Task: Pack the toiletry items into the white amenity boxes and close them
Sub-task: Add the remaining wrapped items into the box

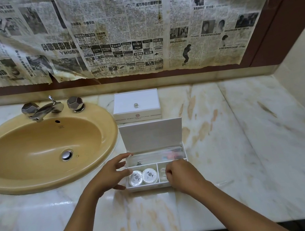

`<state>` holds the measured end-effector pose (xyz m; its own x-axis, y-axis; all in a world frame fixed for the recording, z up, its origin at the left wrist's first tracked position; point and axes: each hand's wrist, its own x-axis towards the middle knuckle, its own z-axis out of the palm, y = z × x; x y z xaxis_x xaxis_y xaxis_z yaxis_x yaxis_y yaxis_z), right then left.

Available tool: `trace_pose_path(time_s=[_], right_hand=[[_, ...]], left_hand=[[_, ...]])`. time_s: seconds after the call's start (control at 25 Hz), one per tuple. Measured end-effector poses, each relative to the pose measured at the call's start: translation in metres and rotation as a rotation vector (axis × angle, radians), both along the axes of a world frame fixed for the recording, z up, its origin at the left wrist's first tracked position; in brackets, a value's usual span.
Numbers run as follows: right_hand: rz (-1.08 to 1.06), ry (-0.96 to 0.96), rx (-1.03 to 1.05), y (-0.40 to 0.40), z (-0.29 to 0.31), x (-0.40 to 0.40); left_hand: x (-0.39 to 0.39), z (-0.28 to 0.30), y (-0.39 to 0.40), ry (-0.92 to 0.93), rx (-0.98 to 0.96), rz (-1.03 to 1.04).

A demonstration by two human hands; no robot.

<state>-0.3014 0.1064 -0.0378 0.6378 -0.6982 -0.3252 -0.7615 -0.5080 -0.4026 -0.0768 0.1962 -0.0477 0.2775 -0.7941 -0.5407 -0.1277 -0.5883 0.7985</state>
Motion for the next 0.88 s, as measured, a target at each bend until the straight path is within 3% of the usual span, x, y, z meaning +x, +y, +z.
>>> trace_pose_path(time_s=[0.24,0.52,0.76,0.88], right_hand=[[-0.02,-0.057,-0.101,0.002,0.008,-0.001],[-0.007,-0.053,-0.018,0.002,0.004,-0.004],[-0.122,-0.281,-0.113,-0.01,0.024,-0.014],[-0.234,-0.301,-0.172,-0.023,0.028,-0.026]], left_hand=[[0.0,0.0,0.0,0.003,-0.005,-0.002],[0.001,-0.001,0.0,0.016,-0.008,-0.007],[0.002,-0.002,0.0,0.014,-0.007,-0.004],[0.003,-0.002,0.0,0.01,-0.002,-0.006]])
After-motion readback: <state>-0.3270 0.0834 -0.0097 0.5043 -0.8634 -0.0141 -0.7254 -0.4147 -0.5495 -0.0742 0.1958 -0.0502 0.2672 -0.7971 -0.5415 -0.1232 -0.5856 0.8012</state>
